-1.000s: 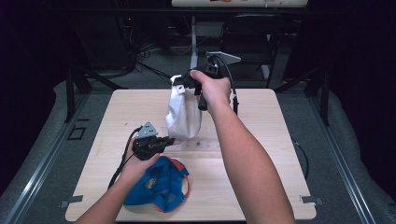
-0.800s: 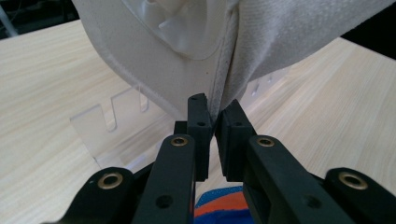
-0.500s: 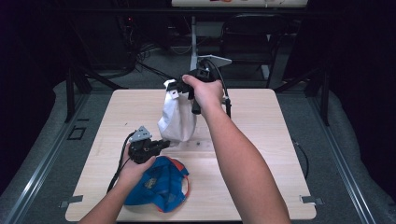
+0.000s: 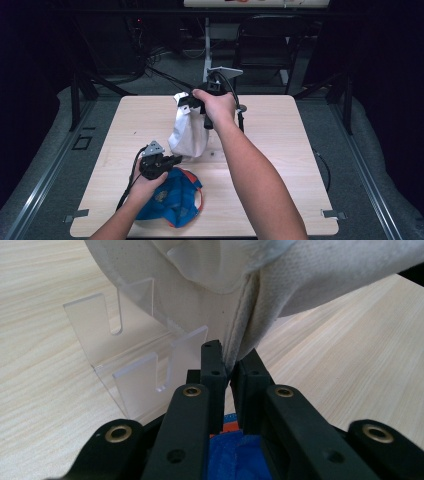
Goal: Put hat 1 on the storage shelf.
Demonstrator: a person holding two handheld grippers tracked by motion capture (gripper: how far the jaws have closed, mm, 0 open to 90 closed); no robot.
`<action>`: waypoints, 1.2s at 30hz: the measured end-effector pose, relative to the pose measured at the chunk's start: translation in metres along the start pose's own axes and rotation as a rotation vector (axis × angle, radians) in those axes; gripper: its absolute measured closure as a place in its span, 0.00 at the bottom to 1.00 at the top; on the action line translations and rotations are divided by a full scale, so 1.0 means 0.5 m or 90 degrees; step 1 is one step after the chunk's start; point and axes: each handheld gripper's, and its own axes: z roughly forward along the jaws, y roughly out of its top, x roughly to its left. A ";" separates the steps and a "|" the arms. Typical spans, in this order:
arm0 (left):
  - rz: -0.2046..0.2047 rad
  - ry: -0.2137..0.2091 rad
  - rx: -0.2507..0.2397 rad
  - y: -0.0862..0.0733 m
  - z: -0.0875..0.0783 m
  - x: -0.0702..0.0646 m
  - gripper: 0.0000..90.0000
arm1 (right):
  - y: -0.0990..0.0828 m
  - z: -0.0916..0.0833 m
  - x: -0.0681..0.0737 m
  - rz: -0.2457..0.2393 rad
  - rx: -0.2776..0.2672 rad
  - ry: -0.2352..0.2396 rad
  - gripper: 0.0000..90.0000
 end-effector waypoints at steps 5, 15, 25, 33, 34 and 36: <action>0.008 0.024 0.010 0.003 -0.003 -0.011 0.89 | -0.004 -0.007 0.004 -0.015 -0.010 -0.014 0.87; 0.018 0.035 -0.006 -0.001 -0.022 -0.014 0.68 | -0.024 -0.060 0.017 -0.077 -0.007 -0.071 0.77; 0.023 0.037 -0.011 -0.006 -0.050 -0.013 0.61 | -0.043 -0.107 0.008 -0.095 -0.031 -0.076 0.70; 0.008 0.044 -0.022 -0.020 -0.088 -0.004 0.60 | -0.069 -0.152 -0.016 -0.121 -0.036 -0.080 0.70; 0.006 0.044 -0.027 -0.023 -0.092 -0.003 0.60 | -0.073 -0.156 -0.023 -0.123 -0.039 -0.084 0.70; 0.006 0.048 -0.020 -0.027 -0.104 -0.001 0.59 | -0.082 -0.161 -0.038 -0.129 -0.040 -0.089 0.69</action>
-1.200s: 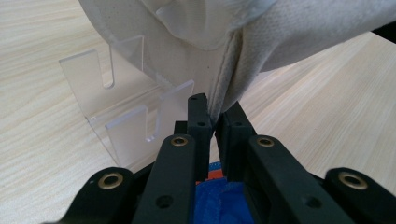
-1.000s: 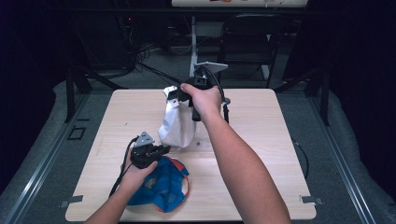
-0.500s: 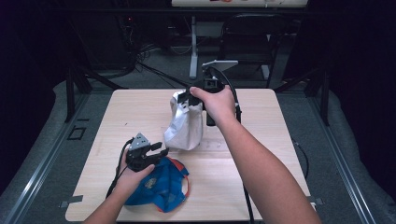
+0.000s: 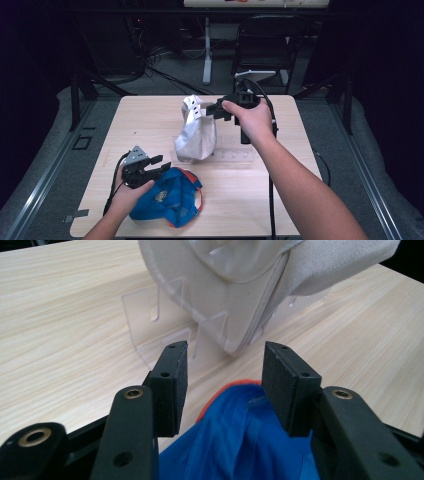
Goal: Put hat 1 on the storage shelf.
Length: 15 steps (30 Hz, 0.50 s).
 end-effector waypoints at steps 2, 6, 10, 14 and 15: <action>-0.005 0.007 -0.004 -0.005 -0.010 0.003 0.59 | -0.012 -0.004 -0.015 0.003 -0.001 0.000 0.69; -0.017 0.014 0.002 -0.013 -0.032 0.007 0.58 | -0.036 -0.014 -0.043 0.001 -0.016 0.003 0.69; -0.024 0.025 -0.005 -0.022 -0.049 0.011 0.57 | -0.064 -0.019 -0.065 -0.007 -0.021 -0.004 0.69; -0.028 0.032 -0.011 -0.031 -0.065 0.016 0.56 | -0.091 -0.020 -0.084 -0.007 -0.028 -0.006 0.69; -0.033 0.035 -0.007 -0.034 -0.069 0.017 0.55 | -0.098 -0.019 -0.088 -0.010 -0.026 -0.010 0.69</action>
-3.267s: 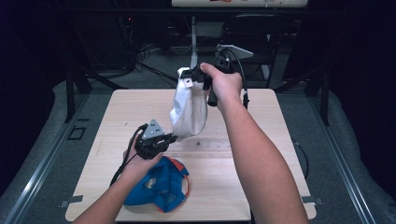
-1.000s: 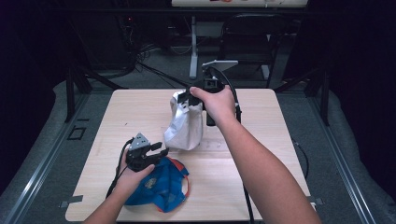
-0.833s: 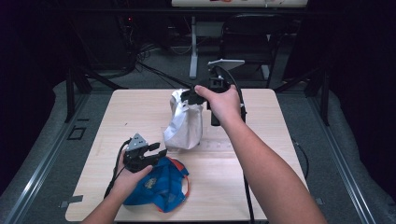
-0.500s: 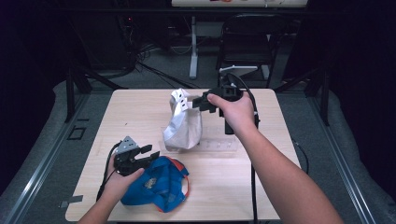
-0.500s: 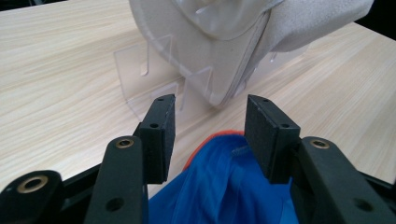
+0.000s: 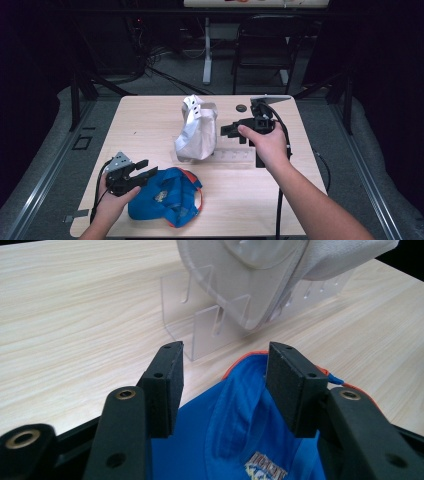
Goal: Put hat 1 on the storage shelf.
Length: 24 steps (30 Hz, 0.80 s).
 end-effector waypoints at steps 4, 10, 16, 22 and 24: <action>-0.012 0.017 0.004 -0.010 -0.013 0.010 0.54 | -0.029 0.010 -0.013 -0.025 0.009 -0.024 0.69; -0.020 0.029 0.000 -0.027 -0.027 0.021 0.54 | -0.058 0.021 -0.025 -0.038 0.009 -0.024 0.68; -0.048 0.037 -0.007 -0.052 -0.041 0.030 0.54 | -0.088 0.035 -0.037 -0.046 0.022 -0.028 0.68; -0.058 0.048 -0.004 -0.070 -0.045 0.040 0.54 | -0.107 0.061 -0.047 -0.066 0.032 -0.044 0.68; -0.058 0.050 0.000 -0.071 -0.048 0.040 0.54 | -0.115 0.072 -0.050 -0.065 0.035 -0.045 0.69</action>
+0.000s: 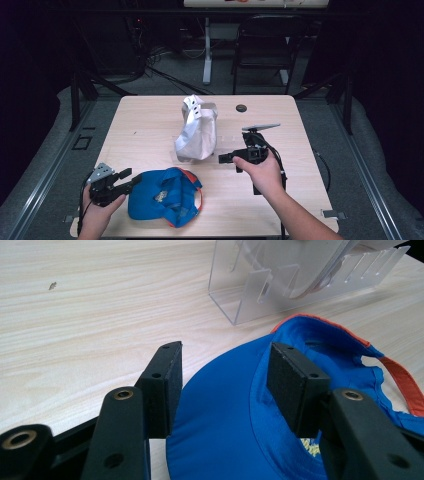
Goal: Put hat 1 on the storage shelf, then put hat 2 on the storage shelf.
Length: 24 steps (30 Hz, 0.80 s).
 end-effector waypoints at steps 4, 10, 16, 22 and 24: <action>0.002 0.005 -0.002 -0.003 -0.004 -0.001 0.54 | -0.019 0.019 0.001 -0.011 0.009 -0.007 0.68; 0.011 0.012 0.004 -0.004 -0.007 -0.001 0.54 | -0.047 0.045 -0.003 -0.024 0.015 -0.001 0.69; 0.024 0.021 0.025 -0.010 -0.005 -0.003 0.53 | -0.063 0.073 -0.016 -0.013 0.028 -0.001 0.69; 0.029 0.030 0.039 -0.018 -0.008 -0.008 0.53 | -0.079 0.094 -0.022 -0.004 0.035 0.017 0.70; 0.035 0.041 0.046 -0.019 -0.006 -0.010 0.53 | -0.092 0.107 -0.020 -0.009 0.049 0.017 0.70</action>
